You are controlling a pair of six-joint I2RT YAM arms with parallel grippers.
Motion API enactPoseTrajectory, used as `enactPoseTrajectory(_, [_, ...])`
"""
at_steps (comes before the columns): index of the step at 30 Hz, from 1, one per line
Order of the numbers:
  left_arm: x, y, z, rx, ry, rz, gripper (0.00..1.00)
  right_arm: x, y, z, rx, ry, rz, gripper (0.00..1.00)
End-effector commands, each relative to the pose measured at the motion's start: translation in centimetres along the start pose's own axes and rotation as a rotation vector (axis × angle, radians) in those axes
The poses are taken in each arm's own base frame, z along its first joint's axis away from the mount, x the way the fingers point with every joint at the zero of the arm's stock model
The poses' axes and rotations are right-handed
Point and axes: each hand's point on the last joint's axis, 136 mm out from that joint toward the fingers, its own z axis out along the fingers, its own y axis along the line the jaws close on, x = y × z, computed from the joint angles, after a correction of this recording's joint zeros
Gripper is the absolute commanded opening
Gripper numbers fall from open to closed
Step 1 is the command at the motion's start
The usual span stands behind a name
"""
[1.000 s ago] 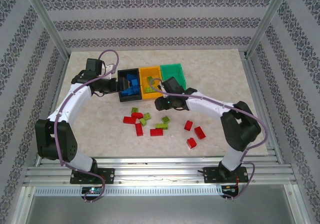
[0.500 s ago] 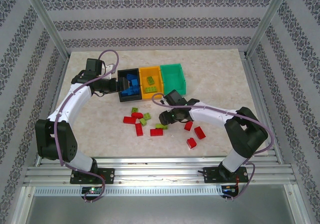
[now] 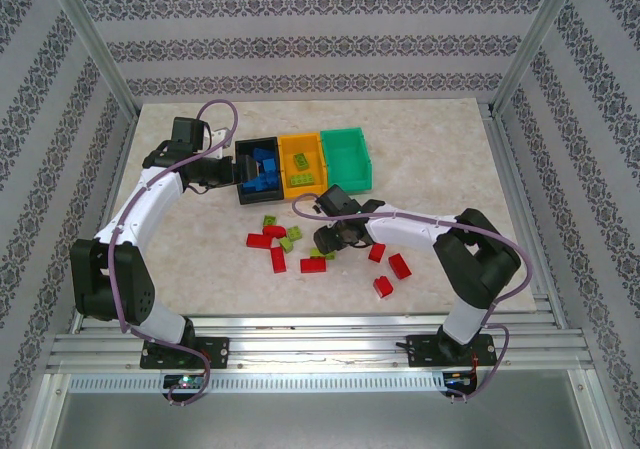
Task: Sort the legos into containers by color
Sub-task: Pick up the lego from the center of the table, then place the lego in the container.
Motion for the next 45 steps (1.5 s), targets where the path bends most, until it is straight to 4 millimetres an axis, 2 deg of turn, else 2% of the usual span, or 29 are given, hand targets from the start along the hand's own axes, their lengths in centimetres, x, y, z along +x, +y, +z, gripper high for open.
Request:
enactPoseTrajectory(1, [-0.6, 0.4, 0.0, 0.011, -0.021, -0.016, 0.8, -0.2, -0.4, -0.3, 0.041, -0.004, -0.026, 0.55])
enactPoseTrajectory(8, [-0.5, 0.4, 0.1, 0.012, -0.017, -0.016, 0.8, 0.2, -0.1, 1.4, 0.031, 0.034, -0.014, 0.53])
enactPoseTrajectory(14, [-0.6, 0.3, 0.0, 0.012, -0.02, -0.014, 0.81, 0.3, 0.2, 1.6, 0.016, 0.035, -0.007, 0.4])
enactPoseTrajectory(16, [-0.6, 0.2, 0.0, 0.017, -0.02, -0.014, 0.8, 0.2, 0.2, 1.6, 0.011, 0.028, -0.007, 0.32])
enactPoseTrajectory(21, [-0.6, 0.2, 0.0, 0.017, -0.02, -0.015, 0.81, -1.3, 0.7, 0.8, -0.011, -0.017, 0.002, 0.26])
enactPoseTrajectory(26, [-0.6, 0.2, -0.1, 0.018, -0.022, -0.013, 0.81, -4.9, 1.7, -0.2, -0.072, -0.104, 0.028, 0.26])
enactPoseTrajectory(31, [-0.7, 0.2, -0.1, 0.019, -0.022, -0.013, 0.81, -10.0, 1.5, -1.0, -0.115, -0.195, 0.065, 0.27])
enactPoseTrajectory(34, [-0.6, 0.2, -0.1, 0.02, -0.02, -0.013, 0.81, -13.3, 0.7, -1.3, -0.118, -0.239, 0.081, 0.27])
enactPoseTrajectory(37, [-0.7, 0.1, -0.1, 0.021, -0.021, -0.012, 0.81, -16.8, -0.9, -1.5, -0.109, -0.28, 0.106, 0.29])
enactPoseTrajectory(40, [-0.6, 0.3, -0.2, 0.011, -0.022, -0.008, 0.81, -19.5, -2.9, -1.2, -0.094, -0.309, 0.143, 0.37])
enactPoseTrajectory(43, [-0.6, 0.3, -0.2, 0.008, -0.02, -0.008, 0.8, -21.0, -4.0, -0.3, -0.116, -0.298, 0.185, 0.44])
enactPoseTrajectory(45, [-0.6, 0.3, -0.2, 0.009, -0.019, -0.008, 0.81, -20.9, -3.8, 0.2, -0.129, -0.289, 0.189, 0.46])
